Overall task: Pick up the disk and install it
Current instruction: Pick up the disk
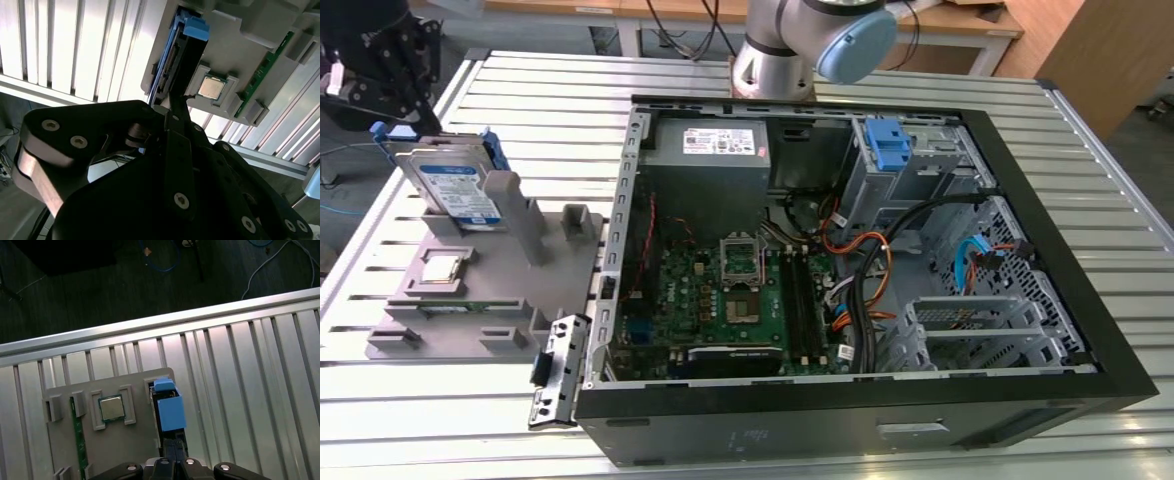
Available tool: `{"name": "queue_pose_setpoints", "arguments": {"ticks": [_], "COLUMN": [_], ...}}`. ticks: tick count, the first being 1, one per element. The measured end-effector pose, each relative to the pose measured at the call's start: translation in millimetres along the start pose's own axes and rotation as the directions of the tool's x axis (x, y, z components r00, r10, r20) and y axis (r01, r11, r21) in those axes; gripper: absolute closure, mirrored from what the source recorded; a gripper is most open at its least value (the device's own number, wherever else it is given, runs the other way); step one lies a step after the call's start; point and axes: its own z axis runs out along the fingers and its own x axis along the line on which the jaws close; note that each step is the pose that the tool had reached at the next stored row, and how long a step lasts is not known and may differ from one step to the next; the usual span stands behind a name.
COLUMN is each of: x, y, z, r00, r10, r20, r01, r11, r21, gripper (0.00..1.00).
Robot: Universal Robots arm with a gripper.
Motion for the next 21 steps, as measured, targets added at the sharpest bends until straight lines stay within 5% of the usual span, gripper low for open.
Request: {"name": "queue_pose_setpoints", "arguments": {"ticks": [21], "x": [0.0], "y": [-0.1], "z": [-0.2], "r00": [0.9999], "r10": [-0.013], "r20": [-0.0006], "r01": [0.013], "r11": [0.9999], "r21": [0.0000], "gripper": [0.89]}}
